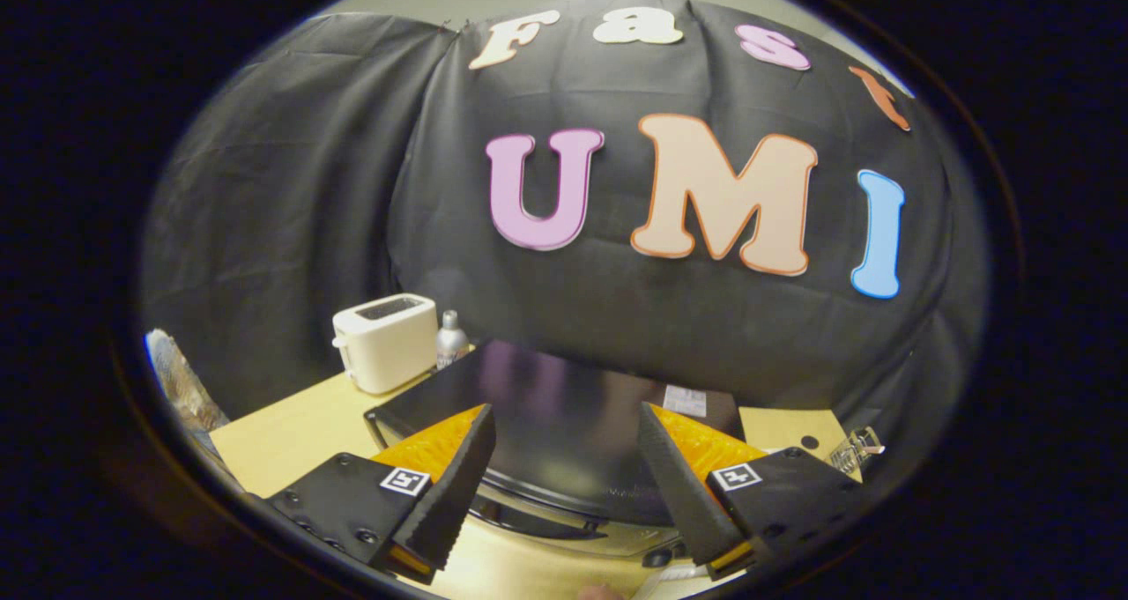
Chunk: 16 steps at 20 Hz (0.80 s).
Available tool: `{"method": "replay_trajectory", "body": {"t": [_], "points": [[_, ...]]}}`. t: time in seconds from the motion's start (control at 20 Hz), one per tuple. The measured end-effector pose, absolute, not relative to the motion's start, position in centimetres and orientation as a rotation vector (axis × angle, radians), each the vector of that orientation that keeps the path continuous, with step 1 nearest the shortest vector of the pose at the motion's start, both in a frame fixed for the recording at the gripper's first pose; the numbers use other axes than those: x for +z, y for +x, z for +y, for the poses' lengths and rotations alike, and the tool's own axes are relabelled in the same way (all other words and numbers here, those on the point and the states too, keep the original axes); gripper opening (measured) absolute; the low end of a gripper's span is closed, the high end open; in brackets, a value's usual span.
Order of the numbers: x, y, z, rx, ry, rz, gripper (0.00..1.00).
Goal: Open the toaster oven, put the food inside, and close the toaster oven door.
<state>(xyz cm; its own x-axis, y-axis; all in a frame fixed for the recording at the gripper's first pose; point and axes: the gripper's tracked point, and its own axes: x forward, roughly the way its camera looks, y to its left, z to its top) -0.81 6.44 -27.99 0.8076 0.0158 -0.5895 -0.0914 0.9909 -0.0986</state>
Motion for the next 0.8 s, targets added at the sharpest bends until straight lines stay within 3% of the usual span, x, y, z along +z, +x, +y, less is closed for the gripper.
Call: {"method": "replay_trajectory", "body": {"t": [0.25, 0.8], "points": [[-31.7, -2.4, 6.0, 0.04, -0.131, 0.764, 1.0], [-31.8, -6.0, 7.4, 0.082, -0.045, 0.827, 1.0]]}}
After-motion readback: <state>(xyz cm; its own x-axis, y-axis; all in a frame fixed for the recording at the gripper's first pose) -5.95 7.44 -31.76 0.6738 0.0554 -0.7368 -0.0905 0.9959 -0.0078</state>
